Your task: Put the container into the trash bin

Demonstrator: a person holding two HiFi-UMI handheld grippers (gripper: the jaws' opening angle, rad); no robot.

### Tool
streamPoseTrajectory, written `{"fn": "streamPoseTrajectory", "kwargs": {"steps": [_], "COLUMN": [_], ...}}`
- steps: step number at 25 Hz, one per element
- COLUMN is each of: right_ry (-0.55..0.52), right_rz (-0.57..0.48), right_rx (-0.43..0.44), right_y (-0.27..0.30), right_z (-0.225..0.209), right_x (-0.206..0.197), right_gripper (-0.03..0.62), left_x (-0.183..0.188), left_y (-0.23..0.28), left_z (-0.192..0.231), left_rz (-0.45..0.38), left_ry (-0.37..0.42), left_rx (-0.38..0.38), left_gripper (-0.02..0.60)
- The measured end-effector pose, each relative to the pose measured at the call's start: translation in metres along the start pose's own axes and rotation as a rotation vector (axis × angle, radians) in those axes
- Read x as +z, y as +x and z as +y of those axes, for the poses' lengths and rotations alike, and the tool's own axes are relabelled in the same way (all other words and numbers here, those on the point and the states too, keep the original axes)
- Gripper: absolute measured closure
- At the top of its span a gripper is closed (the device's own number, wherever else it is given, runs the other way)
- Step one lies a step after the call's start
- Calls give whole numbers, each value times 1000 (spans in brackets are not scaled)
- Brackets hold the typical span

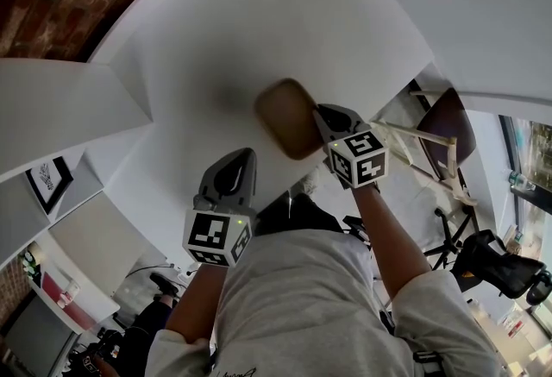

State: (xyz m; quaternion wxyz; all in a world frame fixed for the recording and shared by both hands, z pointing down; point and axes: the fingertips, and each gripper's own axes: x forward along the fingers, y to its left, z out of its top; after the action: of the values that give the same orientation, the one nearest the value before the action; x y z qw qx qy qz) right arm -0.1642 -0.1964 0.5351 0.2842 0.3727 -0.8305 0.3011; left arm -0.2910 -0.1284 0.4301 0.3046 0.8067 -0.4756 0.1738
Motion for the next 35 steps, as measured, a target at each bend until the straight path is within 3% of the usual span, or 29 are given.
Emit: {"fn": "streamPoseTrajectory", "kwargs": {"steps": [11, 26, 35], "right_ry": [-9, 30, 106], "right_rz": [-51, -137, -189], "right_rx": [21, -39, -125], "right_y": [-44, -120, -163], "right_z": [11, 1, -11], "right_x": [13, 5, -10], "right_gripper": [559, 559, 559], "left_x": [12, 16, 21], "left_y": [-3, -15, 1], "left_z": [-23, -64, -96], "left_rz": [-35, -61, -34], "left_ry": [34, 90, 179], "left_rx": [-27, -65, -174], "left_gripper": [566, 566, 566]}}
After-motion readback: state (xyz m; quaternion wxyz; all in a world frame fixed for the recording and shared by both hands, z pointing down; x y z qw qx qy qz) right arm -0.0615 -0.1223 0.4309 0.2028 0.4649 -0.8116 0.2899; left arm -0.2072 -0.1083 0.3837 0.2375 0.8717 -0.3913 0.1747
